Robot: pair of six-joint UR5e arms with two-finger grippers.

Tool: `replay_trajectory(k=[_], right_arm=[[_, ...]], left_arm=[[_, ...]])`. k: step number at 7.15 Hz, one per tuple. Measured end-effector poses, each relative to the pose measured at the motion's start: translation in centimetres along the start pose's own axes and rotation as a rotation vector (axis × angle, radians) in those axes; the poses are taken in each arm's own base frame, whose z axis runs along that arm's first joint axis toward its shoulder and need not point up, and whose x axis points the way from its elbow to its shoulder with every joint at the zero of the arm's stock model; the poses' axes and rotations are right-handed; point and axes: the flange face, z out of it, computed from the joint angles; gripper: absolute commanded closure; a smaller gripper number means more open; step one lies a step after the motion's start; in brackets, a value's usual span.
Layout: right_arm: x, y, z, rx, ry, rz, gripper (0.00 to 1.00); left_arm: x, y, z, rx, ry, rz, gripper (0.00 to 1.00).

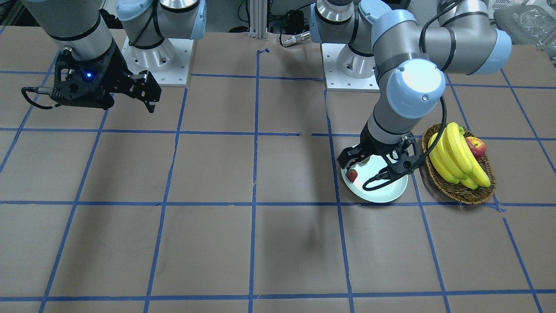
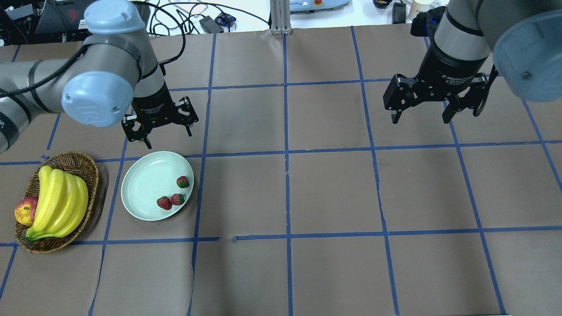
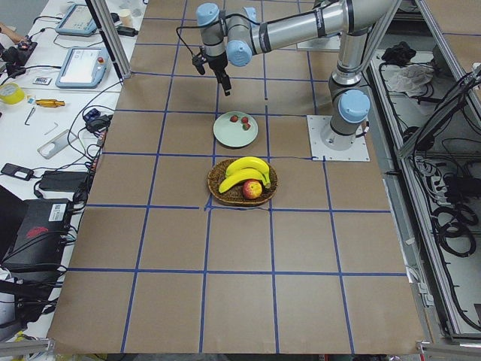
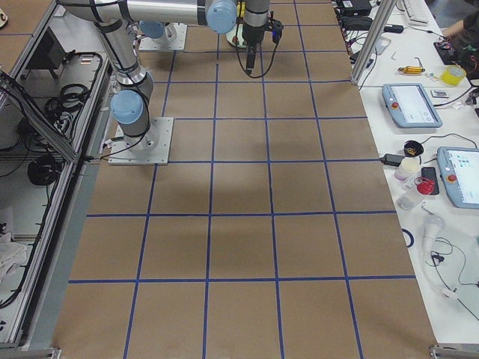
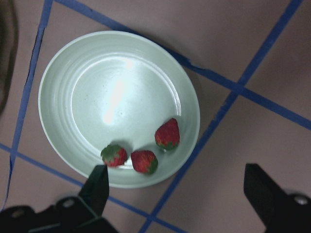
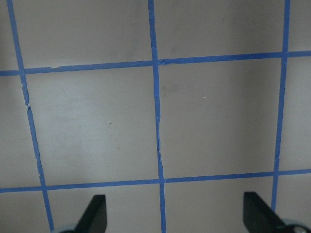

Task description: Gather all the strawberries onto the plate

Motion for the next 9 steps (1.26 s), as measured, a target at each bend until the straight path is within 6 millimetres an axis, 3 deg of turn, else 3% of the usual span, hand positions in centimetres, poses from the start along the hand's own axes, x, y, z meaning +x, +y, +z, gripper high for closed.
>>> replay_trajectory(k=[2,4,6,9], right_arm=[[0.0,0.0,0.0,-0.001,0.001,0.001,0.00],[0.0,0.0,0.0,-0.001,0.001,0.000,0.00],[0.0,0.0,0.0,-0.001,0.000,0.001,0.00],[0.0,0.0,0.0,-0.001,0.001,0.000,0.00]], left_arm=[[2.0,3.6,-7.2,0.071,0.041,0.179,0.00],[3.1,6.5,-12.0,0.153,0.076,0.307,0.00],[2.4,7.3,-14.3,0.203,0.088,0.373,0.00],[-0.3,5.9,-16.2,0.244,0.098,0.339,0.00]])
